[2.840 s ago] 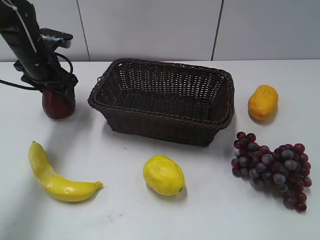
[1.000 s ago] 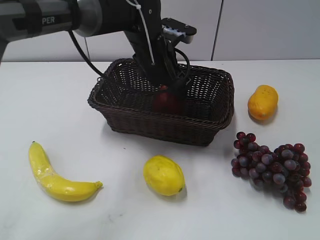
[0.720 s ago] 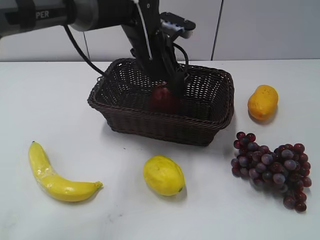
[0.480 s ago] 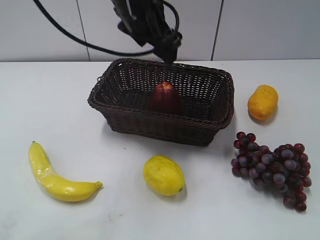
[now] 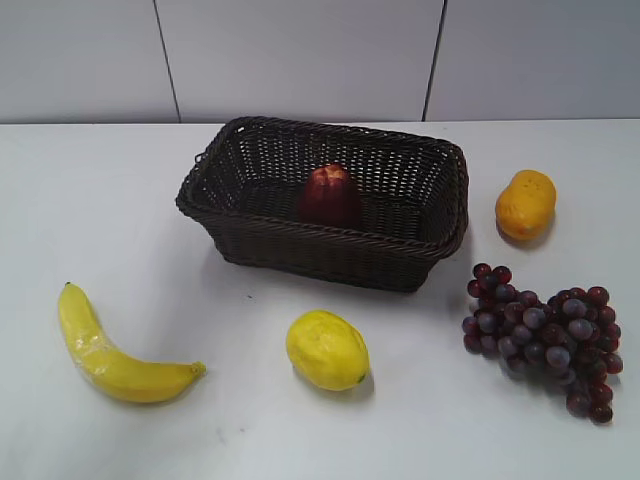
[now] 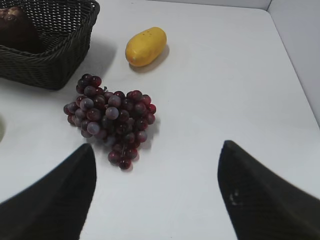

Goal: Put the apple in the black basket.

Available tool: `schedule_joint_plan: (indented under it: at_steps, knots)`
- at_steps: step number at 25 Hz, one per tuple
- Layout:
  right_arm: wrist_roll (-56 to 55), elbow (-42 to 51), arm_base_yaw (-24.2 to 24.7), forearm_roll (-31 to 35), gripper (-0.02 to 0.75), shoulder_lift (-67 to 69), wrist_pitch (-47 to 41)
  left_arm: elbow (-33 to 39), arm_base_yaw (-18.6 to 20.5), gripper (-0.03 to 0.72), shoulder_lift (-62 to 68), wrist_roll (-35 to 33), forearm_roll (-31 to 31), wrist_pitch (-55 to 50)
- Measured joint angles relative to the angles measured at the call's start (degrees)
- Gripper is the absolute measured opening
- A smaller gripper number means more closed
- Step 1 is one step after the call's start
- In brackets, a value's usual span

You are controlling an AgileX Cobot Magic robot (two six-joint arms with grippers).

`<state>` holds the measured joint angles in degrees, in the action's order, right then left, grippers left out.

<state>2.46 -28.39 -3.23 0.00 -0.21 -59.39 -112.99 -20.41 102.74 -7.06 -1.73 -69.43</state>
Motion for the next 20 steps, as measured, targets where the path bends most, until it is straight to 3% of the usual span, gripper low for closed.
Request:
schedule_joint_plan:
  at_steps: [5,10,13,20]
  knots:
    - [0.0,0.0,0.0,0.0,0.571,0.0,0.0,11.4,11.0,0.651,-7.3,1.0,-3.2,-0.2]
    - [0.0,0.0,0.0,0.0,0.571,0.0,0.0,29.6,17.9,0.621,-19.5,1.0,-3.9,-0.3]
    - [0.0,0.0,0.0,0.0,0.571,0.0,0.0,40.9,19.9,0.614,-28.8,1.0,-4.1,-0.3]
    - [0.0,0.0,0.0,0.0,0.571,0.0,0.0,63.1,20.1,0.593,-52.4,1.0,-6.1,2.7]
